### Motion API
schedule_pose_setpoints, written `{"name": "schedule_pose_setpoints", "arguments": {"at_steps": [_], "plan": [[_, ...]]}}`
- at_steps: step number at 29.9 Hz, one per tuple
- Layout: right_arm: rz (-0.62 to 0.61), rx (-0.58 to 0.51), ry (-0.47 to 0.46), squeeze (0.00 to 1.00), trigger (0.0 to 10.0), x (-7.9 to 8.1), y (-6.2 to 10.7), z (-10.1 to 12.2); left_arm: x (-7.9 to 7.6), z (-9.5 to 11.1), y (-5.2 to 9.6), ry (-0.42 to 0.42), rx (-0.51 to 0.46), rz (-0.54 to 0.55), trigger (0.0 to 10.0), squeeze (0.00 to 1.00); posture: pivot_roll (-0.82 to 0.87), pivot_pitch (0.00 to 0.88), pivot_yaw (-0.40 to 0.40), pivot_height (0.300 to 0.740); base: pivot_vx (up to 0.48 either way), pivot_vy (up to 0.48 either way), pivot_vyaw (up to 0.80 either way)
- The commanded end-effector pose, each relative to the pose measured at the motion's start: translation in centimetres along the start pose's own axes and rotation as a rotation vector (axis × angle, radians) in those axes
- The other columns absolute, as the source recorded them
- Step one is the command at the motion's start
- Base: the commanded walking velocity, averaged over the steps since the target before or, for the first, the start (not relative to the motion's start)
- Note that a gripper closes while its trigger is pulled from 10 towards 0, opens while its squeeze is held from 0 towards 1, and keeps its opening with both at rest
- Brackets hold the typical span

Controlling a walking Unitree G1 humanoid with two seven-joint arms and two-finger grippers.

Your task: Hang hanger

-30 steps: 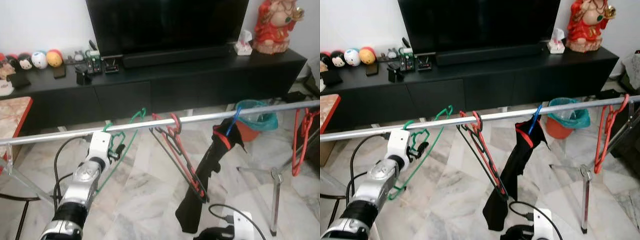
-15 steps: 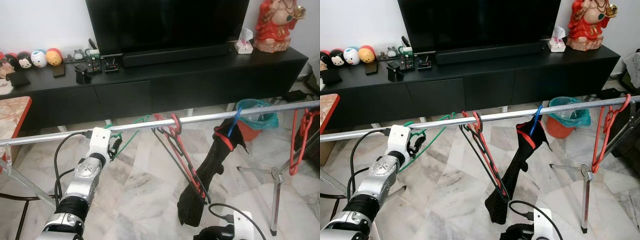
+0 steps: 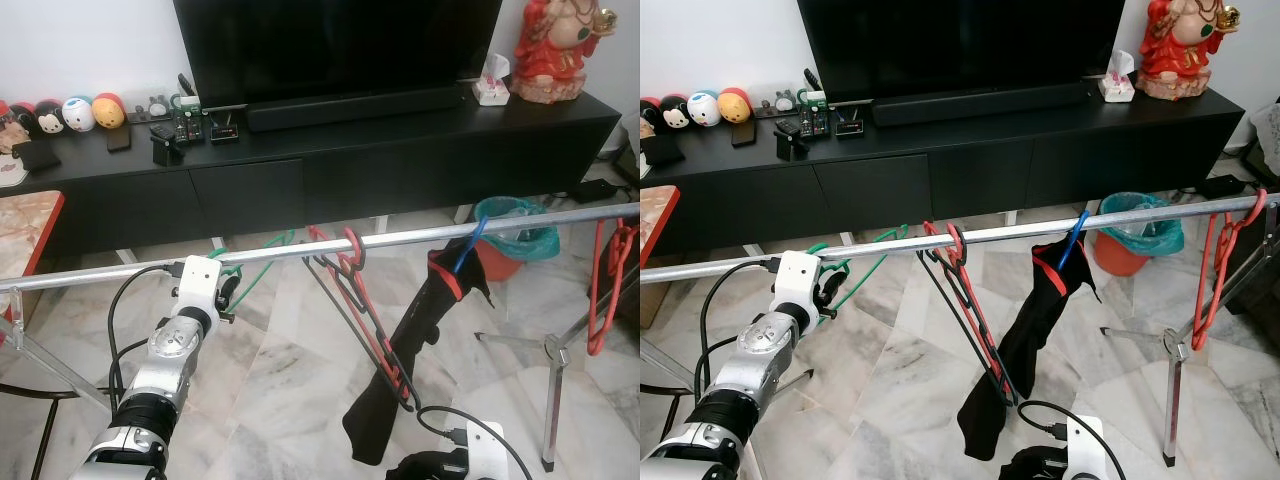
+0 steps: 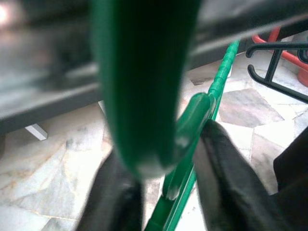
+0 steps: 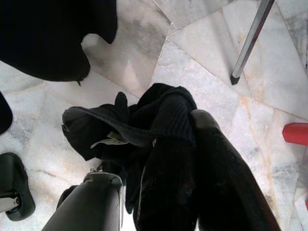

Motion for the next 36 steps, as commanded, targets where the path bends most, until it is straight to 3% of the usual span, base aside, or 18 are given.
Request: {"name": "schedule_pose_setpoints", "arguments": {"at_steps": [1, 15, 29, 30, 31, 32, 33, 36], "plan": [[0.006, -0.027, -0.005, 0.00, 10.0, 0.3, -0.1, 0.7, 0.6, 0.6, 0.0, -0.010, -0.029, 0.007, 0.0, 0.00, 0.01, 0.000, 0.044, 0.728, 0.000, 0.000, 0.00], [0.011, -0.030, 0.001, 0.00, 10.0, 0.6, 0.0, 0.8, 1.5, 2.3, 0.8, -0.013, -0.095, 0.033, 0.0, 0.00, 0.01, 0.000, 0.044, 0.728, 0.000, 0.000, 0.00], [0.016, -0.031, 0.009, 0.00, 10.0, 0.7, 0.0, 0.8, 1.2, 0.5, 3.0, -0.020, -0.053, 0.041, 0.0, 0.00, 0.02, 0.000, 0.046, 0.728, 0.000, 0.000, 0.00], [0.018, -0.031, 0.009, 0.00, 10.0, 0.8, 0.0, 0.8, 0.9, 0.3, 3.2, -0.036, -0.046, 0.028, 1.2, 0.00, 0.02, 0.000, 0.047, 0.728, 0.000, 0.000, 0.00], [0.018, -0.031, 0.010, 0.00, 10.0, 0.8, 0.0, 0.8, 0.8, 0.2, 3.3, -0.045, -0.047, 0.021, 1.2, 0.00, 0.02, 0.000, 0.047, 0.728, 0.000, 0.000, 0.00], [0.019, -0.031, 0.010, 0.00, 10.0, 0.8, 0.0, 0.8, 0.6, 0.2, 3.4, -0.055, -0.049, 0.015, 4.2, 0.00, 0.02, 0.000, 0.048, 0.728, 0.000, 0.000, 0.00], [0.019, -0.032, 0.010, 0.00, 10.0, 0.8, 0.0, 0.8, 0.6, 0.2, 3.4, -0.049, -0.049, 0.017, 10.0, 0.00, 0.02, 0.000, 0.048, 0.728, 0.000, 0.000, 0.00], [0.019, -0.032, 0.009, 0.00, 10.0, 0.9, 0.0, 0.7, -0.1, 0.6, 3.8, -0.012, -0.070, -0.013, 10.0, 0.00, 0.02, 0.000, 0.050, 0.728, 0.000, 0.000, 0.00]]}}
Point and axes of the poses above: a point about 5 cm out from each wrist's last joint towards the gripper, its own y axis pointing back from the gripper into the wrist, its own z axis along the axis of the wrist's last joint, x = y × z, the point moved 5 cm from there along -y, pointing out of the wrist towards the gripper, and after that the axes turned 13 degrees about -y, right-handed, at the moved point
